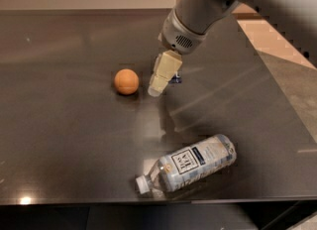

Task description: Move orange near blue plastic bottle

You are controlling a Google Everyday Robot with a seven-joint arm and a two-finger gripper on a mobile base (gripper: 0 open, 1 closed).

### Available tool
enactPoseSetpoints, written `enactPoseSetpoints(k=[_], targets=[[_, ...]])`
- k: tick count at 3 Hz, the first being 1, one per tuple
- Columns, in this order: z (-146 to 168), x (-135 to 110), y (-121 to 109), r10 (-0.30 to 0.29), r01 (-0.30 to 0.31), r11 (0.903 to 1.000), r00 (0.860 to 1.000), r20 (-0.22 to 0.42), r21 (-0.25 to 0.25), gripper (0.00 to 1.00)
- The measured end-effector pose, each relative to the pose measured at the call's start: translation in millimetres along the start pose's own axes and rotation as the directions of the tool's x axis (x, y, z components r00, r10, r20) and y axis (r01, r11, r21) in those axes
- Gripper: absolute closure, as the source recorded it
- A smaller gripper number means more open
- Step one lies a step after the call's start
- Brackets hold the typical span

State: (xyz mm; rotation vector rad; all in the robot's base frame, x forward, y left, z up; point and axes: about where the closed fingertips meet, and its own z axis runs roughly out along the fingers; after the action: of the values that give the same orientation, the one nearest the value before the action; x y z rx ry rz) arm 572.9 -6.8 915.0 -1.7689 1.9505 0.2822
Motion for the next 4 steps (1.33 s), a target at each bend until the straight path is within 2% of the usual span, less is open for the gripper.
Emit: enactPoseSetpoints(k=[2, 4], targets=[[51, -26, 3, -0.030, 0.029, 0.9981, 1.000, -0.010, -0.054, 0.00], [91, -32, -5, -0.051, 0.045, 0.9945, 0.997, -0.053, -0.095, 0.00]])
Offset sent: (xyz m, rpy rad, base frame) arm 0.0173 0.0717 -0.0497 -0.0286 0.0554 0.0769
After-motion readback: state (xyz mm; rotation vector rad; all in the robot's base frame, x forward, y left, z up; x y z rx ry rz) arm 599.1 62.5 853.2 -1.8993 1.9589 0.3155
